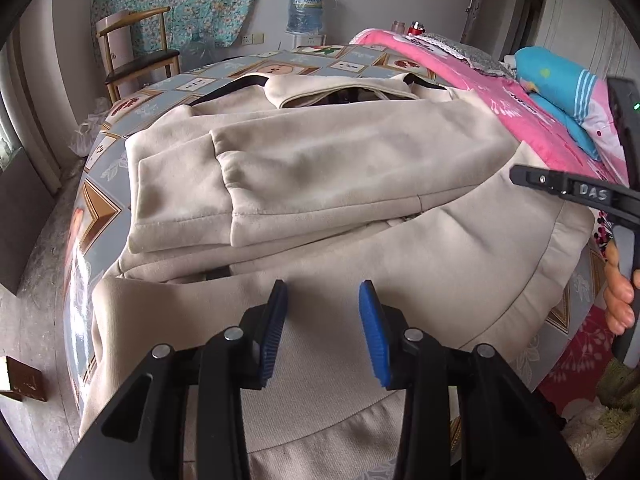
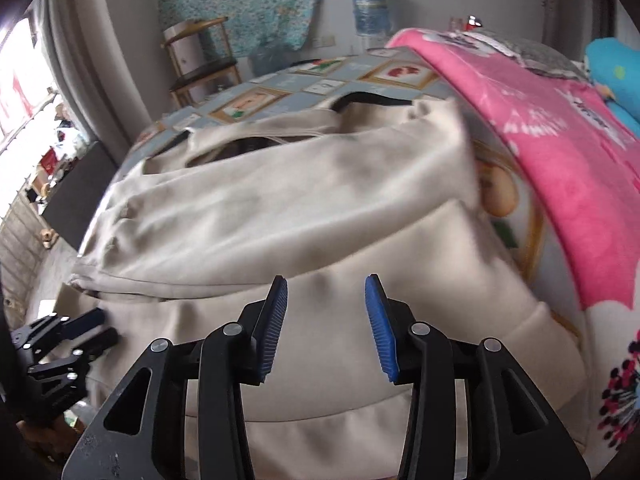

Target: Fold large clothes

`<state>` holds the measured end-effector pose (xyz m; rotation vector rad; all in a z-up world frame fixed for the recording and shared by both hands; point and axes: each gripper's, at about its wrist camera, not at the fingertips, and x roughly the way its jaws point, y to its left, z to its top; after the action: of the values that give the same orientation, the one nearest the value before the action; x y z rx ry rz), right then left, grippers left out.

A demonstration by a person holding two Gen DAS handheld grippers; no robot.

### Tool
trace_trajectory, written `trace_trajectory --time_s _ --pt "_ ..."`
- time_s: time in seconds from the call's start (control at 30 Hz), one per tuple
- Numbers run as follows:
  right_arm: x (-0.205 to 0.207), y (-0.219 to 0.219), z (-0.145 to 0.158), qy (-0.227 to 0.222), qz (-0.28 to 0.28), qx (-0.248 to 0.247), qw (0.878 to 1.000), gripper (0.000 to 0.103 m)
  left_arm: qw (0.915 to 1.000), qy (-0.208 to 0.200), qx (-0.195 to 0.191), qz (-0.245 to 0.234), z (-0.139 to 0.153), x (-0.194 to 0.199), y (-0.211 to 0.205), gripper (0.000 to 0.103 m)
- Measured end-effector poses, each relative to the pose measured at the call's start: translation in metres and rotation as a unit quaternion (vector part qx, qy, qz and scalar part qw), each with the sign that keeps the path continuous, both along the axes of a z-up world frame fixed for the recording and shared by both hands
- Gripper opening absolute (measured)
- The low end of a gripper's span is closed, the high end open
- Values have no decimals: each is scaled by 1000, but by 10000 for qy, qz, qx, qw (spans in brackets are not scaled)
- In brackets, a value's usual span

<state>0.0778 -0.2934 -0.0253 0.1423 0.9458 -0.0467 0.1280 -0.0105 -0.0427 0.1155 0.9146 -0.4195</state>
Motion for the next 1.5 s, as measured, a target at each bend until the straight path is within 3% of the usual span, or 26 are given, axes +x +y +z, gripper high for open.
trace_trajectory --time_s 0.07,0.23,0.37,0.47,0.63,0.77,0.93,1.03,1.17,1.33,1.5 --pt "5 -19 -17 240 -303 -302 9988 32 10000 6 27 28 0 1 -1 36" --pt "6 -22 -16 189 -257 -318 9990 32 9999 -1 127 76 0 0 -2 36" --pt "-16 -18 7 -93 25 -89 9999 39 9998 19 165 108 0 0 -2 36" --pt "-31 -7 14 -208 336 -285 9988 45 9997 21 186 126 0 0 -3 36" --pt "-45 -9 -19 250 354 -445 9981 47 9997 25 190 144 0 0 -4 36" --pt "-45 5 -9 151 369 -765 9963 47 9997 34 156 162 0 0 -3 36" --pt "-47 46 28 -418 1228 -290 9911 49 9997 -40 81 209 10 -5 6 36" --pt "-47 77 28 -428 1778 -39 9831 49 9993 -167 127 303 19 -14 18 36" --pt "-47 114 12 -349 2293 -194 9725 49 9979 -141 250 574 21 -24 39 36" --pt "-40 125 -17 130 2315 -276 9724 49 9969 -35 119 776 16 -37 61 36" --pt "-46 133 11 -208 2400 -190 9704 49 9968 -209 -99 760 23 -54 75 36"
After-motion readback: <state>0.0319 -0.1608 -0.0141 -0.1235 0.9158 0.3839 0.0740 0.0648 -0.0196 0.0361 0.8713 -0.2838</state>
